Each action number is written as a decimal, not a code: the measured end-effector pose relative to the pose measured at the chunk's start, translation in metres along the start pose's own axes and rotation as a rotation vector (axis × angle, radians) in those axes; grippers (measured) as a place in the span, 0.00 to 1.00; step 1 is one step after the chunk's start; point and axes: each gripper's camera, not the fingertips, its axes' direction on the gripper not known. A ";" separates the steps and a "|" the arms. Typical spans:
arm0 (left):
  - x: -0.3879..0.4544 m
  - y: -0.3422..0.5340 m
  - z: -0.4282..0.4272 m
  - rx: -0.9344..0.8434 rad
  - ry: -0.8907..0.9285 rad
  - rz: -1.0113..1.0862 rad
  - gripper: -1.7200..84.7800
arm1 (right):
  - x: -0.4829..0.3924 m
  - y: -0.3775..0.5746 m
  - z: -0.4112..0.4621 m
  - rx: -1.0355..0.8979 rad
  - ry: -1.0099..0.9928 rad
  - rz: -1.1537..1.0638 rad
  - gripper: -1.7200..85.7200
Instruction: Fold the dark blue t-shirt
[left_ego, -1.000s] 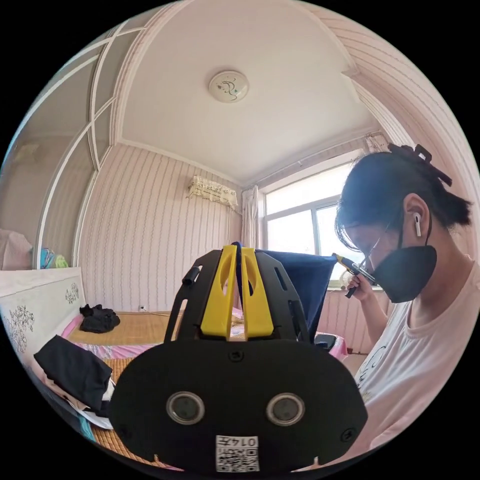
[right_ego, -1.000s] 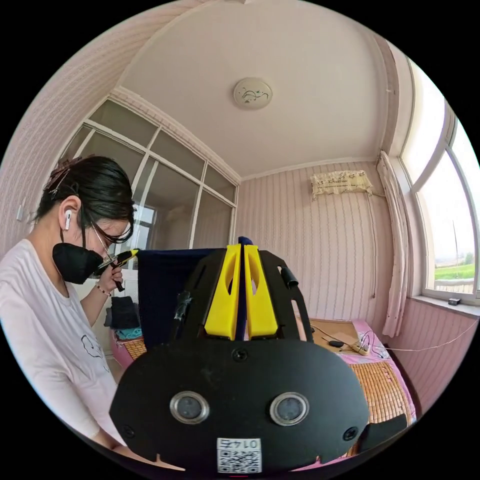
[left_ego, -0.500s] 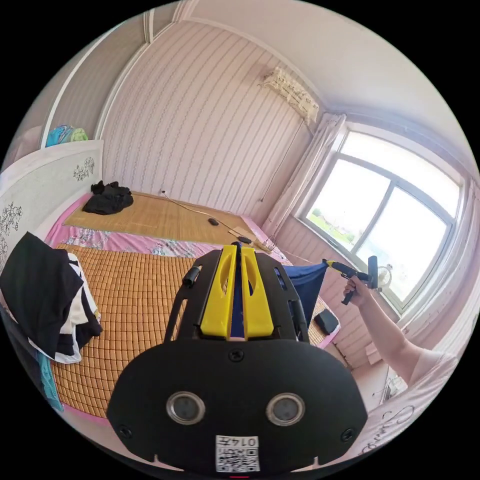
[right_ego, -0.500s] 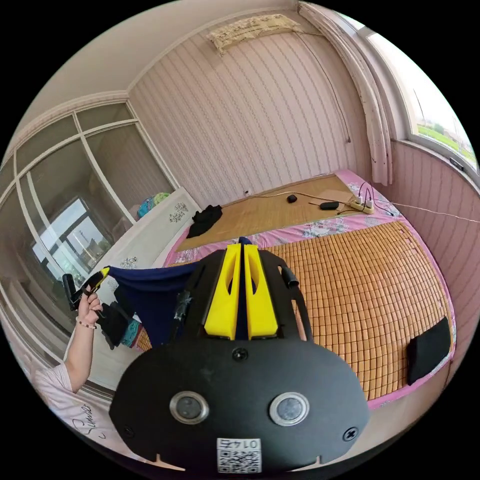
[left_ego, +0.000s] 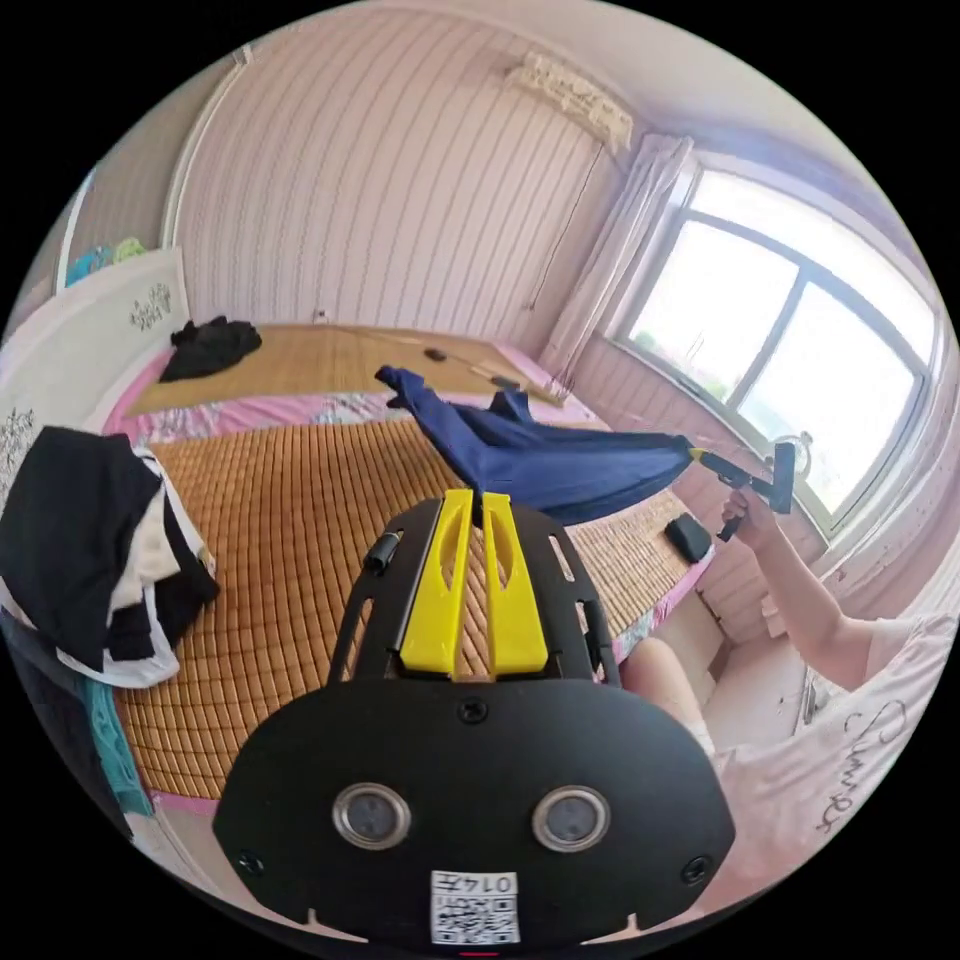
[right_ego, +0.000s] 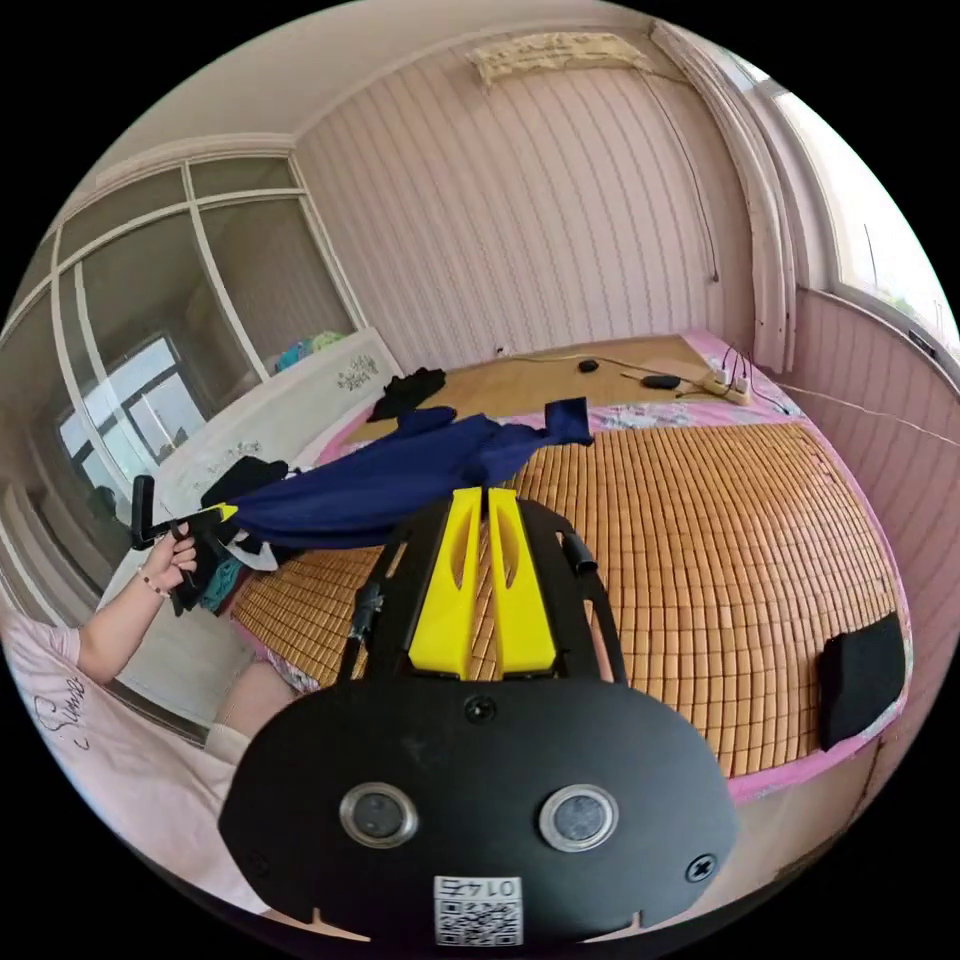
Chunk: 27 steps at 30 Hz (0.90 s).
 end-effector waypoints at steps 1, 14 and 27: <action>-0.009 0.014 0.029 -0.078 0.001 -0.005 0.01 | 0.009 0.023 0.035 -0.129 0.025 0.006 0.03; -0.049 0.068 0.131 -0.486 0.036 -0.175 0.01 | 0.029 0.132 0.163 -0.668 0.046 0.154 0.02; -0.036 0.026 0.130 -0.650 0.009 0.022 0.01 | -0.014 0.096 0.190 -0.737 0.059 0.048 0.02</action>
